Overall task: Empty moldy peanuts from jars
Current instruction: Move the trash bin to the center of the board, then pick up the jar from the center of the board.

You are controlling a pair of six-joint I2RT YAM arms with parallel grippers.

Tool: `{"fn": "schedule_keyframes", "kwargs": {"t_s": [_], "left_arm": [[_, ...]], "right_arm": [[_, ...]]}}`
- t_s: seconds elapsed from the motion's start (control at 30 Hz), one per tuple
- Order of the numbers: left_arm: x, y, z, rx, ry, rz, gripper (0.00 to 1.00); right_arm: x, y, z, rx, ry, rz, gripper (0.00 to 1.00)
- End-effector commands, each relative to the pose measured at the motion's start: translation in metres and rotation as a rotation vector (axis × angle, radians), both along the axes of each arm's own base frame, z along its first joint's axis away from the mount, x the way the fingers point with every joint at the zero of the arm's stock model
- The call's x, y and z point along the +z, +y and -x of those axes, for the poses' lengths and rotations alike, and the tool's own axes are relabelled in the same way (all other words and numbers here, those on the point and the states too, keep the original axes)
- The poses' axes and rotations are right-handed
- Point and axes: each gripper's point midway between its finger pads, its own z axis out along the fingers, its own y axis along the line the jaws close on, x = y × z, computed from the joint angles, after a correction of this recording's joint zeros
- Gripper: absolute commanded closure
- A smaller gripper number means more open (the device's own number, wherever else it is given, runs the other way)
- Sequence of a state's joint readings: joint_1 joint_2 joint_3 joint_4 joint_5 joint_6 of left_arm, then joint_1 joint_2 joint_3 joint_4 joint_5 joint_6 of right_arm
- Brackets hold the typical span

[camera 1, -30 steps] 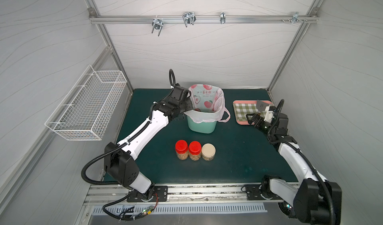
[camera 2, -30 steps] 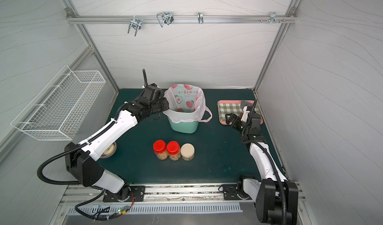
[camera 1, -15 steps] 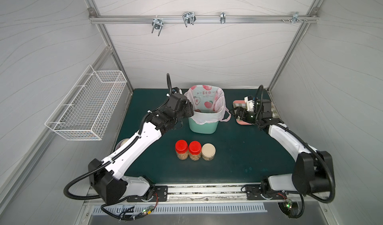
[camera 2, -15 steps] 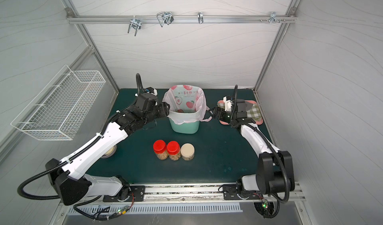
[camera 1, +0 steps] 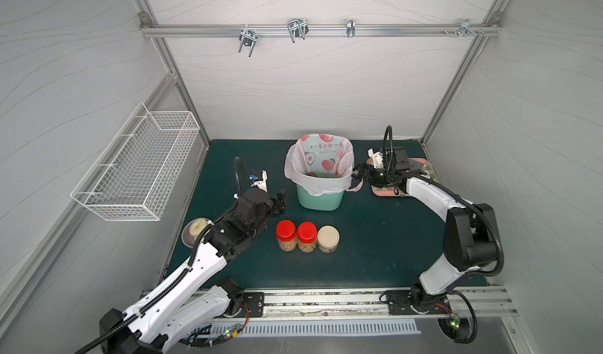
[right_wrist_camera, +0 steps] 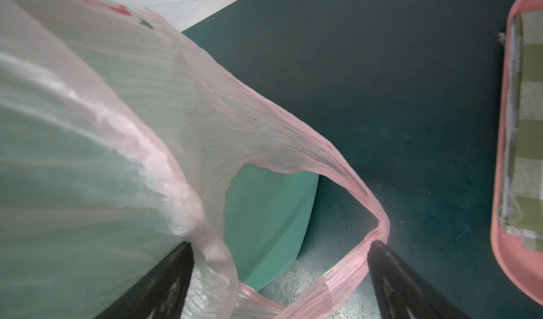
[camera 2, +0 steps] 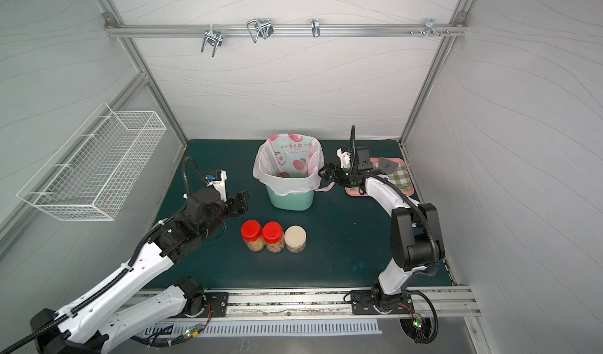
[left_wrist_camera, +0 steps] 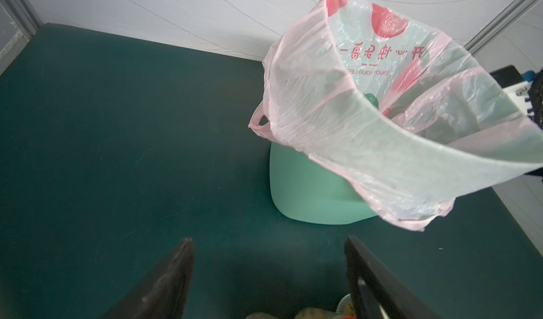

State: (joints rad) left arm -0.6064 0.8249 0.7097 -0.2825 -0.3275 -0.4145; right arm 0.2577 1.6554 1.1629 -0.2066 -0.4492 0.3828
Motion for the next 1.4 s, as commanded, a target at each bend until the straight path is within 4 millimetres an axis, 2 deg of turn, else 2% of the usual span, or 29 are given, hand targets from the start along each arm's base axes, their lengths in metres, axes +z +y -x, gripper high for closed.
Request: {"fn": "schedule_keyframes", "kwargs": {"t_s": [0.0,0.13,0.27,0.4,0.6,0.67,0.73,0.83,0.9,0.97,1.1,1.23,1.37], "left_arm": [[0.028,-0.001,0.0,-0.025,-0.189,0.066,0.16],[0.032,0.006,0.009,-0.033,-0.248,0.066,0.11],[0.025,0.003,0.009,-0.05,-0.232,0.053,0.01],[0.016,-0.003,0.007,-0.067,-0.189,0.048,0.01],[0.003,-0.011,0.009,-0.101,-0.165,0.123,0.01],[0.0,-0.008,0.009,-0.096,-0.168,0.132,0.01],[0.0,-0.009,0.011,-0.133,-0.181,0.172,0.01],[-0.003,-0.01,0.015,-0.182,-0.182,0.229,0.04],[-0.008,-0.011,0.017,-0.204,-0.184,0.208,0.03],[-0.013,-0.013,0.02,-0.244,-0.207,0.155,0.0],[-0.019,-0.001,0.024,-0.207,-0.247,0.116,0.0],[-0.021,0.015,0.029,-0.15,-0.287,0.088,0.0],[-0.021,0.018,0.032,-0.139,-0.296,0.085,0.0]], "right_arm": [[-0.009,0.005,-0.003,0.021,0.017,0.038,0.06],[-0.012,0.002,-0.009,0.002,0.015,0.064,0.07],[0.005,-0.001,-0.014,-0.012,-0.03,0.081,0.07],[0.012,-0.016,-0.002,-0.042,-0.05,0.15,0.04],[0.041,-0.047,0.052,-0.091,-0.119,0.22,0.01],[0.052,-0.054,0.069,-0.096,-0.144,0.219,0.01],[0.063,-0.058,0.088,-0.083,-0.152,0.223,0.01],[0.07,-0.054,0.12,-0.013,-0.124,0.196,0.01],[0.067,-0.047,0.141,0.033,-0.08,0.176,0.03],[0.065,-0.031,0.165,0.115,-0.049,0.168,0.02],[0.044,-0.012,0.203,0.224,0.012,0.273,0.01],[0.013,0.003,0.23,0.334,0.08,0.45,0.01],[-0.011,0.016,0.246,0.422,0.11,0.59,0.01]]}}
